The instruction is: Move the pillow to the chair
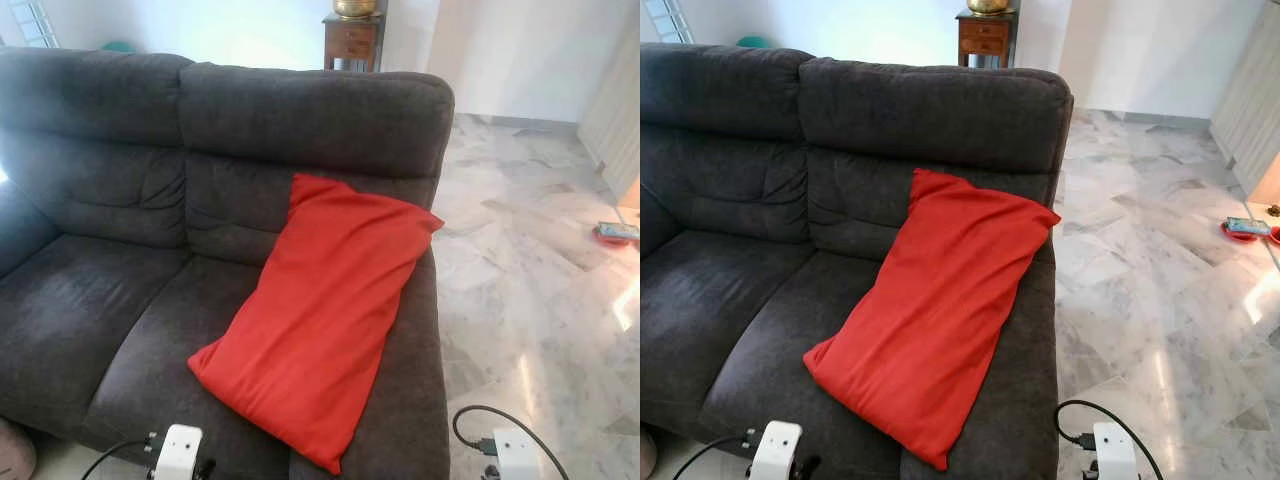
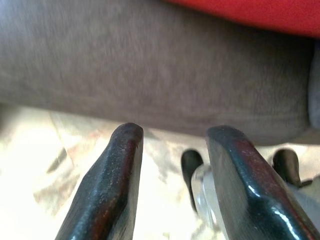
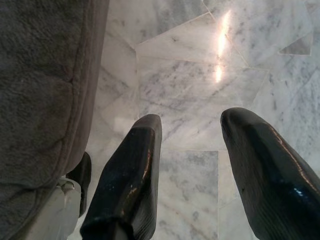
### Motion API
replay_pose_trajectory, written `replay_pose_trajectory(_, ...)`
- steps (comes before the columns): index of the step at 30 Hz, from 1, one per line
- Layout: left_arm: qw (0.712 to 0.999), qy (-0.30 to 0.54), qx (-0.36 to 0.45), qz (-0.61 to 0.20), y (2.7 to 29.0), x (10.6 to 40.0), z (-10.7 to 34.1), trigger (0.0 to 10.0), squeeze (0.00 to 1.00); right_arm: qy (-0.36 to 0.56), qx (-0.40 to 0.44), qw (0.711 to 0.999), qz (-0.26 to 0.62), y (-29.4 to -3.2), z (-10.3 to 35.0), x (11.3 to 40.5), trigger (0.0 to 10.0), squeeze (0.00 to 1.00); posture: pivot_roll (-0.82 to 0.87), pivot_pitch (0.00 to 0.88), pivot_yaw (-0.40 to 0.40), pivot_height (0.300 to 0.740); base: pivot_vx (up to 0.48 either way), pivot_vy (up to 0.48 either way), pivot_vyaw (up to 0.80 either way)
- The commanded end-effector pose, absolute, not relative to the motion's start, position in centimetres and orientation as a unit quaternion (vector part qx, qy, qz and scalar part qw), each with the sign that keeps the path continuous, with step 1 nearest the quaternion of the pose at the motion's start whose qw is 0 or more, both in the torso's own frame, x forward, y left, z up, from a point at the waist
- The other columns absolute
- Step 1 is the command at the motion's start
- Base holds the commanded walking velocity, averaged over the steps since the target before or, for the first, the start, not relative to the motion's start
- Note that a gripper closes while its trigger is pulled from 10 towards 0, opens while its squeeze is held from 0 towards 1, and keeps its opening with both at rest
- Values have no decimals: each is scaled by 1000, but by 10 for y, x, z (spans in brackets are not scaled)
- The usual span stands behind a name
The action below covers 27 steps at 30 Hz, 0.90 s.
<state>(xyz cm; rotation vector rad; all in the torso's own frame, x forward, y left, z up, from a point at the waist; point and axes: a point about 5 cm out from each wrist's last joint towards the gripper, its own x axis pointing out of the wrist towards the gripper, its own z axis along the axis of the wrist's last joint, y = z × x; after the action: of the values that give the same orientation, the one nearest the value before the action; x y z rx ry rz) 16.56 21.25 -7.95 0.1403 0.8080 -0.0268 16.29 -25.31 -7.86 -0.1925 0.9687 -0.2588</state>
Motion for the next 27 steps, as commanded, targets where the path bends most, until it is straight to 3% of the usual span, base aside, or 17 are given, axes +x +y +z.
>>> replay_pose_trajectory(1,912,403,69,-7,216,164,-81,10000,0,460,-83,875,-130,-253,-78,165,10000,0,44,0,0,740,0,0,0)
replay_pose_trajectory(11,903,422,78,5,224,159,-83,10000,0,488,-98,859,-122,-257,-83,150,10000,0,55,0,6,740,0,0,0)
replay_pose_trajectory(27,901,425,88,-17,213,159,-86,10000,0,485,-89,863,-110,-248,-85,154,10000,0,56,0,6,740,0,0,0)
